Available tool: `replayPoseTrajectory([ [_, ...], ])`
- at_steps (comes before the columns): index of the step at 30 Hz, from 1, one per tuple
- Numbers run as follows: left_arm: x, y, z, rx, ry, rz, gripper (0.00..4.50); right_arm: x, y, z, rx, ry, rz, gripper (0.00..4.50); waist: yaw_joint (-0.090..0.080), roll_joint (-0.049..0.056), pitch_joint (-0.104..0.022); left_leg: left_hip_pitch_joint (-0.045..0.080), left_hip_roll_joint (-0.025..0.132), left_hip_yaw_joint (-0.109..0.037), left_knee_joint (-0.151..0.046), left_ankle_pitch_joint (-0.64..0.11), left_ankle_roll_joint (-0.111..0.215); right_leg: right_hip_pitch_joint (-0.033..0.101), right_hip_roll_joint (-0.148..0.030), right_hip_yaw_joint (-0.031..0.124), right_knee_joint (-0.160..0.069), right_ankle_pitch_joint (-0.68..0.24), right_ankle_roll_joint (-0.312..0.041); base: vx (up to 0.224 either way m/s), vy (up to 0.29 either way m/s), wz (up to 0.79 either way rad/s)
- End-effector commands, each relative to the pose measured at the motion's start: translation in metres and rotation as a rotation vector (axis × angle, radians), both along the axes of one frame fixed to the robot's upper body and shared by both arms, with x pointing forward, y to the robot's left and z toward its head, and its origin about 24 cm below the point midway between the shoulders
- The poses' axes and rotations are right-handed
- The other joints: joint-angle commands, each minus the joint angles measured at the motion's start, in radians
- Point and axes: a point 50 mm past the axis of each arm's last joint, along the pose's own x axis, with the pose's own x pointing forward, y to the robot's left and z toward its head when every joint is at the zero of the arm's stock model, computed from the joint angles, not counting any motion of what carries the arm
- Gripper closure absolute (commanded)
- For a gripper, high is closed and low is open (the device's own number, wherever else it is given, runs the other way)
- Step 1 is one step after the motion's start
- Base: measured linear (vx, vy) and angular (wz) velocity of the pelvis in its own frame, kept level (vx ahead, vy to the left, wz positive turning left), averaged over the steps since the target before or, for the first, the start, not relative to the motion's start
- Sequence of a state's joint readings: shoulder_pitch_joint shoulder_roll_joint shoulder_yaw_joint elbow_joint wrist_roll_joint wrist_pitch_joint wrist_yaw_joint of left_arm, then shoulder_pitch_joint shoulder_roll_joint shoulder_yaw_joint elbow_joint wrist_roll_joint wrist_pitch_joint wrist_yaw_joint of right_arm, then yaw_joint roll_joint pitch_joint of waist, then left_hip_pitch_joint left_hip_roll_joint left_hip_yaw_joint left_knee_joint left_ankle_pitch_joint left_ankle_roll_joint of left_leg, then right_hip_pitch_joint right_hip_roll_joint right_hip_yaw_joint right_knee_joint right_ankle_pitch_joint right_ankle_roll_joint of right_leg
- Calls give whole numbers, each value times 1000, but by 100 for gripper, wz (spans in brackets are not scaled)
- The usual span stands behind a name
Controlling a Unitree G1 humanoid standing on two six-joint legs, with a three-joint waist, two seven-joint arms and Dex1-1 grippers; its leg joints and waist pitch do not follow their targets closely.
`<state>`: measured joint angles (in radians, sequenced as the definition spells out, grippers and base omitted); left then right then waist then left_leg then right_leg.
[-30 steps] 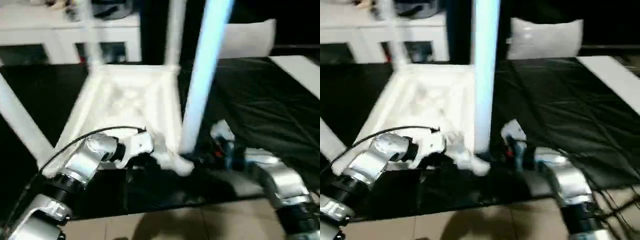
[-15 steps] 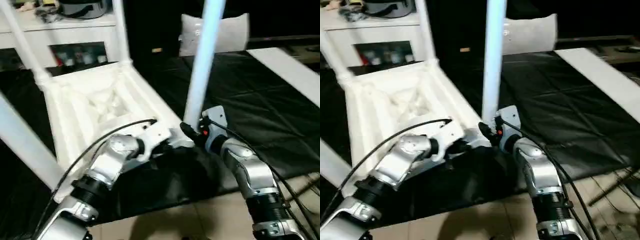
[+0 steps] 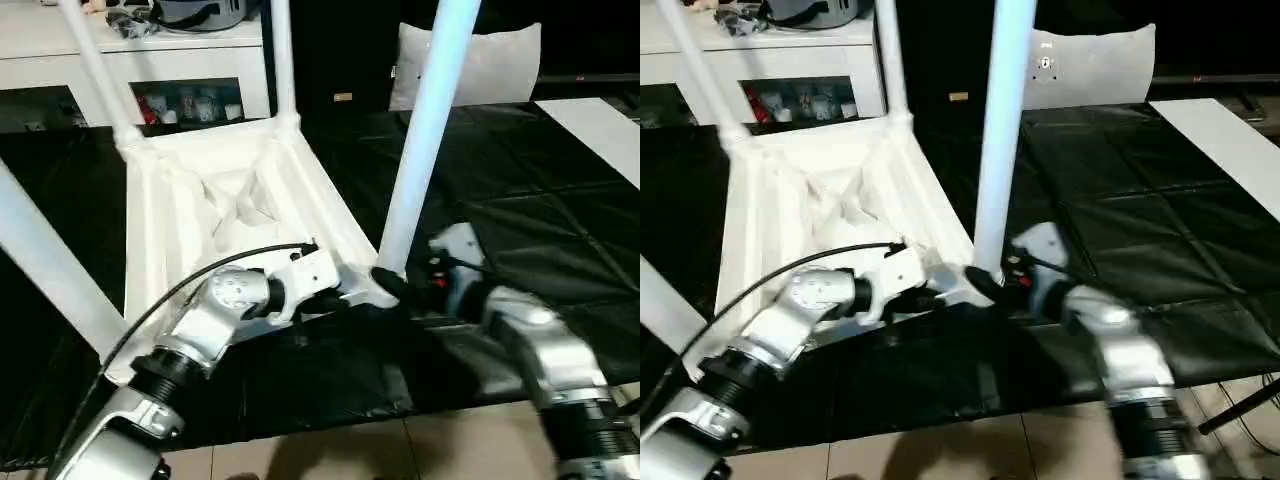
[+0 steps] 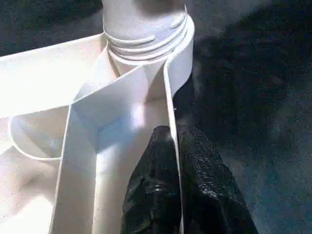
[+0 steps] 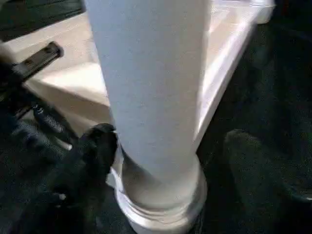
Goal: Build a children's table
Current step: Rotate leg to tighten
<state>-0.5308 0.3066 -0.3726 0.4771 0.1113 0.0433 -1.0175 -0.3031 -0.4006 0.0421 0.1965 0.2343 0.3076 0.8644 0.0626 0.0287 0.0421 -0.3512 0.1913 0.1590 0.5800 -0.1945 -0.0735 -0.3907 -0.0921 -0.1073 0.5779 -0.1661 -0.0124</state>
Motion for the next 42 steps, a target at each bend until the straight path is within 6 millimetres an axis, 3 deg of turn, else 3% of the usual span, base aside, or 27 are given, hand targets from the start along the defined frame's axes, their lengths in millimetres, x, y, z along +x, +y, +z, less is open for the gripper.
replayPoseTrajectory([
  [1, -6, 0, -5, 57, 16, -127, 450, -4, -6, 9, 0, -22, 88, 32, 2, -8, -57, 0, 36, -2, -67, -229, 63, 51, -58, 53, -74, -310, -169, 0, 0, 0],
  [7, -15, 3, -1, 61, 51, -321, 450, -13, -14, 12, -50, 27, 264, 20, 19, -16, -59, -2, 40, 4, -63, -176, 83, 52, -61, 55, -64, -272, -195, 0, 0, 0],
  [9, -19, 4, 0, 84, 62, -410, 450, -18, -10, 12, -22, 71, 364, 55, 31, -14, -61, 1, 43, 6, -62, -169, 90, 50, -62, 55, -62, -267, -198, 0, 0, 0],
  [12, -22, 4, 0, 107, 68, -463, 450, -21, -6, 13, 9, 103, 431, 61, 43, -17, -65, 0, 45, 7, -59, -140, 97, 51, -61, 57, -52, -211, -212, 0, 0, 0],
  [15, -24, 4, 0, 115, 68, -500, 450, -24, -3, 12, 18, 124, 483, 98, 52, -17, -66, -1, 46, 9, -57, -123, 99, 47, -61, 59, -43, -172, -226, 0, 0, 0],
  [21, -27, 4, 1, 110, 74, -534, 450, -28, 2, 8, 35, 180, 554, 142, 53, -17, -62, 1, 44, 9, -60, -178, 69, 46, -64, 60, -55, -275, -197, 0, 0, 0],
  [30, -27, 5, 2, 113, 72, -544, 450, -28, 8, 7, 51, 199, 581, 226, 53, -20, -63, -2, 43, 8, -60, -160, 65, 46, -62, 60, -53, -266, -188, 0, 0, 0],
  [39, -24, 6, 1, 84, 86, -457, 450, -31, 16, 4, 74, 198, 534, 241, 52, -16, -62, -1, 42, 8, -60, -173, 58, 47, -61, 59, -56, -275, -187, 0, 0, 0],
  [40, -22, 6, 0, 77, 89, -404, 450, -29, 18, 1, 53, 186, 484, 241, 51, -12, -61, -1, 42, 8, -62, -179, 53, 46, -61, 59, -58, -285, -185, 0, 0, 0],
  [42, -19, 6, 0, 74, 98, -333, 450, -25, 20, -2, 25, 172, 405, 241, 44, -13, -55, 0, 40, 4, -67, -217, 31, 44, -62, 57, -65, -366, -162, 0, 0, 0],
])
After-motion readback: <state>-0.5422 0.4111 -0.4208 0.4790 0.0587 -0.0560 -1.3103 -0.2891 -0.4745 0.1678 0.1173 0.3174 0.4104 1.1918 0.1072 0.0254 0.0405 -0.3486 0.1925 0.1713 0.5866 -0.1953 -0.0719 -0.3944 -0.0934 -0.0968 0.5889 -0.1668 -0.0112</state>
